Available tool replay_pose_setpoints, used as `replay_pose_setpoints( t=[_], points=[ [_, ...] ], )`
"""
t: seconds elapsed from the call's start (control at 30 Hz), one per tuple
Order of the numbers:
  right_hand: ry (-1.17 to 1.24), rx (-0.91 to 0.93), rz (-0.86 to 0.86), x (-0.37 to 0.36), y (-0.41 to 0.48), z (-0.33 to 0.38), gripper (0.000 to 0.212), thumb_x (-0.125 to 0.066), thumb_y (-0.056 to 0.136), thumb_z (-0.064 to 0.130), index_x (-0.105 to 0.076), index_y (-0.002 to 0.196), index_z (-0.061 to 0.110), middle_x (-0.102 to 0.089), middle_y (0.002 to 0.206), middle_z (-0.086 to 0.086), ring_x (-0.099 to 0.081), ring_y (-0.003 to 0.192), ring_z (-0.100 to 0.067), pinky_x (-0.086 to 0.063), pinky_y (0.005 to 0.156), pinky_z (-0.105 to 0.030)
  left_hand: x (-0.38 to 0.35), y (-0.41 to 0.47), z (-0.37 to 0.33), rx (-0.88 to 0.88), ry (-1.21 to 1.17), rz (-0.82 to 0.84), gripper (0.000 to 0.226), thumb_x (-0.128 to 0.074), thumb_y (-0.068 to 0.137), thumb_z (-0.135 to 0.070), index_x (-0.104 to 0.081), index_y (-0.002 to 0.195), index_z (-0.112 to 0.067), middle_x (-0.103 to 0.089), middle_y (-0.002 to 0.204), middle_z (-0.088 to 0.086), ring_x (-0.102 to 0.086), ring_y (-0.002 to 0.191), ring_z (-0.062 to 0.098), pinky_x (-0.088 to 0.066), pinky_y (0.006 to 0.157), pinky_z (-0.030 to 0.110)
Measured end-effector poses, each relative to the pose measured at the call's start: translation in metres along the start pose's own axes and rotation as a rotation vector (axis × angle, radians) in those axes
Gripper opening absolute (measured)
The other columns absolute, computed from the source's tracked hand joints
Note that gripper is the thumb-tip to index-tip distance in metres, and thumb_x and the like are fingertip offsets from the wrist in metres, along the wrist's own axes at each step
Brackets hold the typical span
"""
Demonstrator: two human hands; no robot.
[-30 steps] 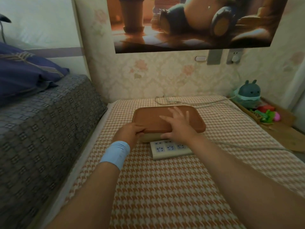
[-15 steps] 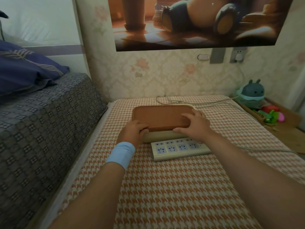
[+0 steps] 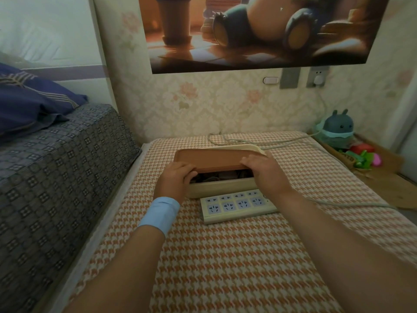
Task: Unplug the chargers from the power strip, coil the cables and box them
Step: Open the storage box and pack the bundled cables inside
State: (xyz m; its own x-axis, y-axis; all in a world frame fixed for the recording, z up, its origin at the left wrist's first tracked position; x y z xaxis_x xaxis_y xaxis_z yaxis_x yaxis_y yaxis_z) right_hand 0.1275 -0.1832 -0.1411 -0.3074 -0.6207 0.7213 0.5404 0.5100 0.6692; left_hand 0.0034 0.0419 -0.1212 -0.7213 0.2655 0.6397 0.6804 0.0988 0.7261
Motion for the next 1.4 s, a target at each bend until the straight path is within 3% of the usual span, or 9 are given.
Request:
replay_pose_setpoints(
  t=[0.17, 0.3, 0.47, 0.57, 0.7, 0.83, 1.0, 1.2, 1.4],
  points=[
    [-0.08, 0.153, -0.087, 0.002, -0.002, 0.0, 0.054, -0.07, 0.065, -0.03, -0.075, 0.11, 0.0, -0.074, 0.112, -0.017, -0.073, 0.103, -0.034, -0.036, 0.104, -0.065, -0.002, -0.007, 0.001, -0.041, 0.006, -0.018, 0.016, -0.073, 0.083, -0.013, -0.076, 0.097, -0.006, -0.073, 0.094, 0.007, -0.065, 0.086, 0.024, -0.053, 0.079, 0.029],
    [-0.023, 0.066, 0.025, -0.005, -0.003, -0.012, 0.047, -0.068, 0.078, -0.021, -0.075, 0.114, 0.008, -0.073, 0.118, -0.013, -0.066, 0.118, -0.035, -0.027, 0.114, -0.061, -0.016, -0.004, 0.001, 0.035, 0.024, 0.115, 0.017, -0.071, 0.087, -0.016, -0.076, 0.102, -0.01, -0.072, 0.1, 0.006, -0.061, 0.096, 0.025, -0.052, 0.085, 0.034],
    [-0.017, -0.194, 0.389, -0.011, -0.007, -0.02, 0.043, -0.049, 0.105, 0.018, -0.052, 0.145, 0.034, -0.043, 0.156, 0.003, -0.019, 0.152, -0.023, 0.01, 0.12, -0.055, -0.031, -0.001, 0.009, 0.145, -0.016, 0.251, 0.02, -0.065, 0.092, -0.019, -0.073, 0.11, -0.014, -0.068, 0.111, 0.004, -0.057, 0.105, 0.023, -0.042, 0.091, 0.027],
    [0.011, -0.262, 0.482, -0.007, -0.007, -0.016, 0.048, -0.045, 0.101, 0.022, -0.05, 0.145, 0.038, -0.038, 0.158, 0.006, -0.023, 0.149, -0.019, -0.002, 0.121, -0.054, -0.033, -0.002, 0.013, 0.191, -0.045, 0.266, 0.02, -0.066, 0.091, -0.017, -0.073, 0.108, -0.015, -0.068, 0.11, 0.003, -0.058, 0.104, 0.022, -0.041, 0.091, 0.025],
    [0.035, -0.276, 0.288, 0.003, -0.008, -0.019, 0.035, -0.049, 0.098, 0.021, -0.068, 0.127, 0.029, -0.058, 0.141, 0.003, -0.047, 0.133, -0.02, -0.029, 0.113, -0.039, -0.029, -0.003, 0.012, 0.204, -0.053, 0.292, 0.018, -0.069, 0.088, -0.027, -0.075, 0.104, -0.021, -0.068, 0.105, -0.006, -0.058, 0.099, 0.015, -0.047, 0.09, 0.028],
    [-0.014, -0.41, 0.341, -0.004, -0.011, -0.029, 0.037, -0.041, 0.106, 0.035, -0.061, 0.137, 0.033, -0.042, 0.156, -0.003, -0.03, 0.146, -0.025, -0.019, 0.118, -0.044, -0.024, -0.002, 0.006, 0.209, 0.089, 0.341, 0.017, -0.072, 0.083, -0.042, -0.071, 0.097, -0.033, -0.061, 0.099, -0.016, -0.049, 0.093, 0.006, -0.04, 0.073, 0.023],
    [0.074, -0.418, 0.528, -0.017, -0.012, -0.025, 0.046, -0.031, 0.109, 0.042, -0.041, 0.153, 0.03, -0.023, 0.166, -0.011, -0.014, 0.154, -0.028, -0.014, 0.124, -0.045, -0.024, -0.004, 0.014, 0.306, 0.084, 0.373, 0.018, -0.073, 0.084, -0.037, -0.072, 0.098, -0.027, -0.063, 0.103, -0.007, -0.056, 0.1, 0.015, -0.049, 0.084, 0.033],
    [0.133, -0.488, 0.517, -0.016, -0.009, -0.029, 0.039, -0.04, 0.106, 0.044, -0.05, 0.143, 0.036, -0.019, 0.167, -0.008, -0.002, 0.156, -0.027, -0.007, 0.124, -0.047, -0.034, 0.009, 0.004, 0.29, 0.215, 0.467, 0.036, -0.048, 0.095, -0.051, -0.052, 0.076, -0.021, -0.049, 0.084, -0.003, -0.053, 0.089, 0.021, -0.042, 0.073, 0.033],
    [0.049, -0.466, 0.606, -0.02, -0.008, -0.026, 0.046, -0.028, 0.105, 0.056, -0.036, 0.15, 0.051, -0.009, 0.169, -0.007, 0.007, 0.156, -0.029, -0.004, 0.124, -0.049, -0.063, 0.02, 0.002, 0.307, 0.268, 0.518, 0.037, -0.041, 0.098, -0.049, -0.056, 0.104, -0.016, -0.05, 0.122, 0.007, -0.043, 0.115, 0.027, -0.041, 0.093, 0.039]
  ],
)
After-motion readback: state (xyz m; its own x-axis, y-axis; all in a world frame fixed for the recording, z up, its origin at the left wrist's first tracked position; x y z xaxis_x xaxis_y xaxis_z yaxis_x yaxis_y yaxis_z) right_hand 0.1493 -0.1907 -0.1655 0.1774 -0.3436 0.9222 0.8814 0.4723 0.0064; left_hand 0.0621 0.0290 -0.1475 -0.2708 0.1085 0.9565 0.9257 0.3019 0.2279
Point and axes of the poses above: each hand's wrist, its own y-axis towards the middle knuckle, its own x-axis out of the back of the hand, z = x × y, the point moved 5 cm from there along y, towards the middle knuckle
